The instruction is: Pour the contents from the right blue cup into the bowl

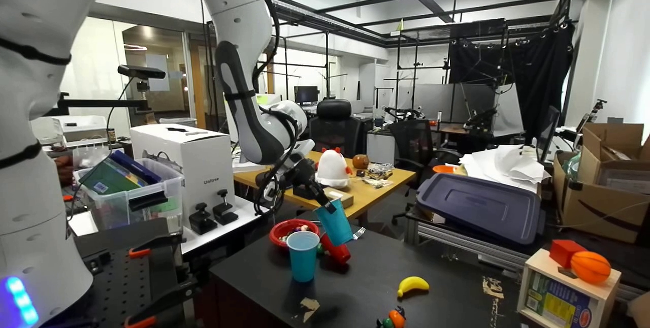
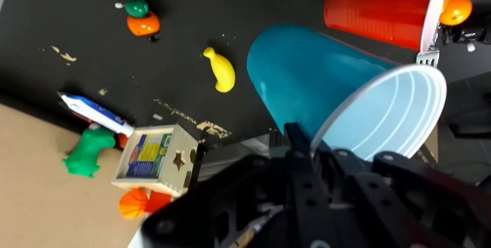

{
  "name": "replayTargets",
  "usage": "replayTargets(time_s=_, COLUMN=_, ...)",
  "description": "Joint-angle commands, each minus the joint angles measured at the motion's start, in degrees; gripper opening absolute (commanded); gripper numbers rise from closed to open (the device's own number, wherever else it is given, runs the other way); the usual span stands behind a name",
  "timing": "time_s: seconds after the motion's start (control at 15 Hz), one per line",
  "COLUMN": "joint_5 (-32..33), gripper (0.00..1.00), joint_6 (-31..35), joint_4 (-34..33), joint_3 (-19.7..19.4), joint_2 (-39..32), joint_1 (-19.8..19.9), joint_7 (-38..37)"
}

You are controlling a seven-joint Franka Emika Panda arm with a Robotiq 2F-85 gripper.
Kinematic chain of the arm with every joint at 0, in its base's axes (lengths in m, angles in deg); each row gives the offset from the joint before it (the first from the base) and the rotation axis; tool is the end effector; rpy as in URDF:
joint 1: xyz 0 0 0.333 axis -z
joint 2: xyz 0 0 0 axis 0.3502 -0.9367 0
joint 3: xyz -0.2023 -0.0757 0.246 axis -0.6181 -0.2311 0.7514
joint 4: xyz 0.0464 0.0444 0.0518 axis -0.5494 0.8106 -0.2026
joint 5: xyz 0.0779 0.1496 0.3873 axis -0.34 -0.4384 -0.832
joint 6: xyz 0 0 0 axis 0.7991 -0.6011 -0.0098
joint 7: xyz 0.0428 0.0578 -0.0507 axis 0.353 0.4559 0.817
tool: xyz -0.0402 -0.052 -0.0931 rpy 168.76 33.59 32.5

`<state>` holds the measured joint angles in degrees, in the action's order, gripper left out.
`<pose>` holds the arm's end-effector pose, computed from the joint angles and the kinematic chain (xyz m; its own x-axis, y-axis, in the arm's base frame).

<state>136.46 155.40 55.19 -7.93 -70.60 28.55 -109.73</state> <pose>0.5218 0.0516 0.1048 0.7601 -0.2134 0.6138 -0.3694 -0.9190 0.1379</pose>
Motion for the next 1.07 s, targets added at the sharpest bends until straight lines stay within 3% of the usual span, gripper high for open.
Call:
replayTargets(time_s=0.0, joint_5=-12.79, gripper=0.01, joint_6=9.66, joint_4=0.01, joint_3=-2.84, joint_2=1.80, joint_1=2.27, joint_7=13.23)
replayTargets(time_s=0.4, joint_5=-32.01, gripper=0.01, joint_6=9.98, joint_4=0.03, joint_3=-2.56, joint_2=3.34, joint_1=7.23, joint_7=30.48)
replayTargets(time_s=0.67, joint_5=-46.88, gripper=0.01, joint_6=13.47, joint_4=-1.00, joint_3=-0.14, joint_2=3.14, joint_1=13.34, joint_7=45.13)
replayTargets(time_s=0.73, joint_5=-53.81, gripper=0.01, joint_6=16.02, joint_4=-0.80, joint_3=-4.01, joint_2=3.37, joint_1=10.30, joint_7=50.44)
replayTargets(time_s=0.8, joint_5=-56.75, gripper=0.01, joint_6=15.51, joint_4=-1.10, joint_3=2.37, joint_2=2.56, joint_1=17.24, joint_7=54.33)
replayTargets(time_s=0.87, joint_5=-62.31, gripper=0.01, joint_6=16.25, joint_4=-0.89, joint_3=4.68, joint_2=2.00, joint_1=19.86, joint_7=60.24)
replayTargets(time_s=1.0, joint_5=-70.85, gripper=0.01, joint_6=14.91, joint_4=-1.21, joint_3=13.81, joint_2=0.53, joint_1=28.45, joint_7=70.19)
